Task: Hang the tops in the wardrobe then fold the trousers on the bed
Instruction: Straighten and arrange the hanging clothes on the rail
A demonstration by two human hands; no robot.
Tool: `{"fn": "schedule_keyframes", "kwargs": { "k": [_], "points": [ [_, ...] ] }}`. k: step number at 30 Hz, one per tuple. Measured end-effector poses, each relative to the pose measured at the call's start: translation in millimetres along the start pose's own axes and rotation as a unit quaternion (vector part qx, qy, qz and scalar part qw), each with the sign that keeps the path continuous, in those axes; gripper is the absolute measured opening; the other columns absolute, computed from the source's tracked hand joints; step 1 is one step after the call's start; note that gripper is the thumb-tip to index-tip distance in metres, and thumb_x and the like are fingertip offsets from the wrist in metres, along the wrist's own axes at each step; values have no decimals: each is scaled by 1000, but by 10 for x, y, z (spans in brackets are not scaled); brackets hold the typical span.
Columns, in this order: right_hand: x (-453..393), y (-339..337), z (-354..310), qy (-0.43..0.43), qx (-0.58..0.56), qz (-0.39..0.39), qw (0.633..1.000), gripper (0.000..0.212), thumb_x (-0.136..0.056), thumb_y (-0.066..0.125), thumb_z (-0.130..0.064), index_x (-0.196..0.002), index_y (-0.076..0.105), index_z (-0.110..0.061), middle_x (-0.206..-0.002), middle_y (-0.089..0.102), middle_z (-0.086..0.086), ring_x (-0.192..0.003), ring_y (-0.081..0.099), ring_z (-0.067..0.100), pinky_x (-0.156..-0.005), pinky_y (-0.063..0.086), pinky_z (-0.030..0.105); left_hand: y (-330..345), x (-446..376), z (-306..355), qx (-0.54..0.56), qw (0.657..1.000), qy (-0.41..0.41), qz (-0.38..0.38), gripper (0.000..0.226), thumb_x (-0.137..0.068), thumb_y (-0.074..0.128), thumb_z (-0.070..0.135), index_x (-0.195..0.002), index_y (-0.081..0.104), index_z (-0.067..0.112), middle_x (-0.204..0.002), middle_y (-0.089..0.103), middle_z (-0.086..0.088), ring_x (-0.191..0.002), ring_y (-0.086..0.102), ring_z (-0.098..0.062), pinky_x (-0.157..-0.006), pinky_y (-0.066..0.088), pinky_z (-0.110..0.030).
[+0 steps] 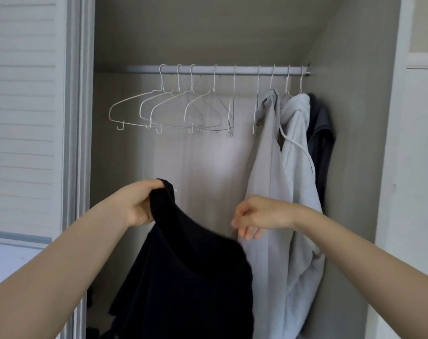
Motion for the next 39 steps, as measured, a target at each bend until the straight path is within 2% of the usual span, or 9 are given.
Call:
{"fn": "schedule_keyframes", "kwargs": {
  "k": [3, 7, 12, 15, 19, 26, 30, 34, 39],
  "points": [
    [-189, -594, -223, -54, -59, 144, 986, 13, -94, 55, -12, -94, 62, -2, -81, 67, 8, -77, 67, 23, -78, 57, 38, 125, -178, 76, -61, 998, 7, -2, 31, -90, 51, 2, -65, 68, 3, -60, 63, -9, -48, 62, -19, -45, 54, -25],
    [-366, -1503, -323, -72, -233, 355, 903, 13, -92, 46, -6, -86, 57, -2, -83, 61, 18, -61, 61, 24, -61, 56, 32, 228, -408, 169, -84, 996, 7, 9, 29, -96, 45, -2, -72, 62, 1, -53, 67, -11, -41, 64, -18, -39, 53, -27],
    [-396, -2387, -635, -100, -41, 575, 811, 15, -84, 45, -10, -77, 58, -7, -79, 57, 10, -76, 53, 24, -74, 48, 33, 200, -625, 246, -79, 997, -14, 12, 22, -98, 43, -7, -81, 56, -5, -56, 67, -17, -43, 66, -23, -39, 54, -30],
    [-612, -2655, -834, -75, 34, 559, 825, 13, -85, 47, -11, -73, 47, -5, -79, 48, 14, -76, 47, 27, -64, 36, 30, 189, -783, 334, -82, 996, 17, 43, 19, -97, 44, -8, -82, 55, -5, -63, 66, -17, -55, 66, -26, -39, 54, -29],
    [-990, -2826, -873, 23, 78, 497, 864, 35, -93, 48, -13, -122, 51, 6, -127, 54, 22, -114, 55, 36, -85, 46, 34, 175, -961, 527, -99, 987, 87, 95, 16, -96, 45, -5, -84, 55, -1, -71, 60, -14, -63, 59, -25, -37, 50, -26],
    [-1440, -2820, -547, 58, -117, 429, 894, 29, -96, 42, -5, -123, 47, 6, -113, 57, 25, -95, 63, 37, -85, 55, 45, 240, -1169, 736, -98, 981, 129, 104, 13, -95, 47, 0, -85, 56, 3, -70, 57, -10, -60, 58, -24, -42, 49, -25],
    [-1629, -2755, -421, -6, -320, 398, 860, 33, -97, 32, -6, -127, 44, 1, -86, 56, 16, -84, 59, 33, -69, 54, 43, 224, -1185, 713, -121, 977, 134, 114, 16, -94, 49, 0, -81, 59, 2, -60, 56, -7, -55, 56, -22, -40, 45, -23],
    [-1743, -2749, -433, -30, -413, 374, 830, 24, -97, 34, -1, -118, 45, -1, -92, 54, 17, -74, 59, 31, -61, 54, 40, 178, -1190, 673, -130, 975, 134, 119, 14, -93, 50, 0, -93, 64, -2, -67, 58, -11, -58, 56, -24, -44, 46, -24],
    [-1790, -2814, -476, -53, -528, 351, 772, 43, -98, 14, -2, -128, 43, 2, -69, 46, 10, -43, 46, 13, -32, 34, 12, 56, -1181, 634, -141, 975, 117, 129, 17, -90, 53, -3, -89, 70, -5, -69, 65, -16, -63, 62, -29, -58, 51, -29]
  ]
}}
Point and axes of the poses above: each hand's wrist, its own x-axis away from the middle knuckle, its own y-axis out of the palm, z = x × y, the point moved 7 cm from there along -x, towards the middle knuckle
